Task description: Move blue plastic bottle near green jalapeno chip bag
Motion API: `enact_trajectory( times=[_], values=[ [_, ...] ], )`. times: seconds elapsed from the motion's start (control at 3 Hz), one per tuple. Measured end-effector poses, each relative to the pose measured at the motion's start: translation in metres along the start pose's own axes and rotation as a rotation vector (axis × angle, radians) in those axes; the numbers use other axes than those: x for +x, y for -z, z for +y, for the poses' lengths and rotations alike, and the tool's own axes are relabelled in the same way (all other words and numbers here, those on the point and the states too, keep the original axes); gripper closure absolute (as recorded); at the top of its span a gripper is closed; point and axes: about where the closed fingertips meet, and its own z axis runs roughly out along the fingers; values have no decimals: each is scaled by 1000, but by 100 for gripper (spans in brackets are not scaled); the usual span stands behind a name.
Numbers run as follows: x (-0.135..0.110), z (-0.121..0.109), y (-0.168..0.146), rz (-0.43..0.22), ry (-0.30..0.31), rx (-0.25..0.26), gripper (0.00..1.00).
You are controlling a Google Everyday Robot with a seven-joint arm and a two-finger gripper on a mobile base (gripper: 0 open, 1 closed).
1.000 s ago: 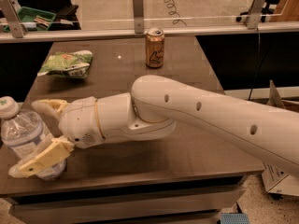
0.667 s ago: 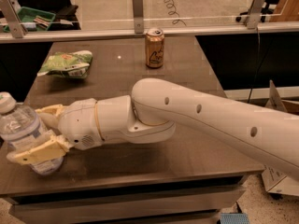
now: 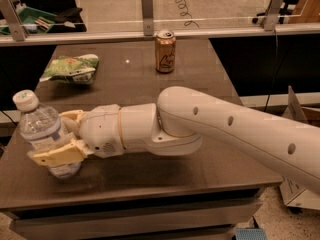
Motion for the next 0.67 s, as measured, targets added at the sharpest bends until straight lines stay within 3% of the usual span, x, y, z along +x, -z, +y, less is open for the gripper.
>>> enact_trajectory(
  times=[0.33,0.67],
  values=[
    [-7,-22,40,32,20,72,100],
    [-25,-57,118,75,49,200,100]
  ],
)
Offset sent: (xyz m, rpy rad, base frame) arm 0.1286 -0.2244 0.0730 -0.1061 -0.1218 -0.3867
